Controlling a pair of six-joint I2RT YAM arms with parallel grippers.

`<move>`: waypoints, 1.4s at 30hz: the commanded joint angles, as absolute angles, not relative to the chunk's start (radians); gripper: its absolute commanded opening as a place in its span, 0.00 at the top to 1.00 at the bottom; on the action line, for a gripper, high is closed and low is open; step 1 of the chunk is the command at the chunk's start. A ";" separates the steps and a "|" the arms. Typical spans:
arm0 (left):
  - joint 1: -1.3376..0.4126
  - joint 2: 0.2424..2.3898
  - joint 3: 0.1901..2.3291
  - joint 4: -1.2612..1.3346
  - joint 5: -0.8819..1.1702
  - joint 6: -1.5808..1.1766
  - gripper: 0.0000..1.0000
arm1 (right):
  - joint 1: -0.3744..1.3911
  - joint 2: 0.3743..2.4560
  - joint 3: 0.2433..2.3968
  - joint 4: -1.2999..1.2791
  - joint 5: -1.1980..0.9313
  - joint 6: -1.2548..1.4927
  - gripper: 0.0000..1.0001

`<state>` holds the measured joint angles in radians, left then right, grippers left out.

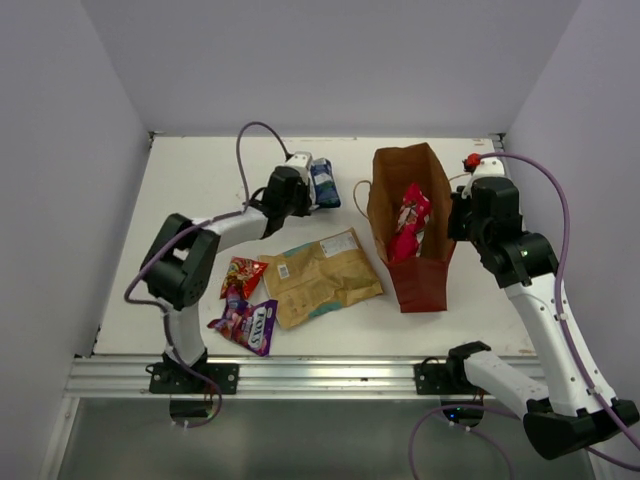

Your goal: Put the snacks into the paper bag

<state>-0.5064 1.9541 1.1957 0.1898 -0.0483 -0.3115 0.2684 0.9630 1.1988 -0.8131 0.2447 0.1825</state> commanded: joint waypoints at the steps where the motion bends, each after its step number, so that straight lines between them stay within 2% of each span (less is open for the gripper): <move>1: -0.524 1.687 1.207 0.184 -0.084 -0.311 1.00 | 0.268 0.950 1.209 -0.801 0.245 0.169 1.00; 7: -0.647 1.484 1.376 0.003 -0.181 -0.239 1.00 | 0.268 0.951 1.204 -0.796 0.239 0.169 1.00; 11: -0.736 1.437 1.546 -0.107 -0.216 -0.216 1.00 | 0.268 0.950 1.206 -0.796 0.235 0.169 1.00; 15: -0.805 1.422 1.620 -0.162 -0.176 -0.232 1.00 | 0.268 0.948 1.207 -0.799 0.236 0.169 1.00; 24: -0.910 1.460 1.542 -0.111 -0.094 -0.270 1.00 | 0.268 0.940 1.216 -0.808 0.233 0.172 1.00; 33: -1.020 1.557 1.534 -0.121 -0.127 -0.296 1.00 | 0.268 0.922 1.216 -0.821 0.239 0.172 1.00; 42: -1.037 1.589 1.512 -0.173 -0.178 -0.324 1.00 | 0.268 0.922 1.215 -0.818 0.238 0.175 1.00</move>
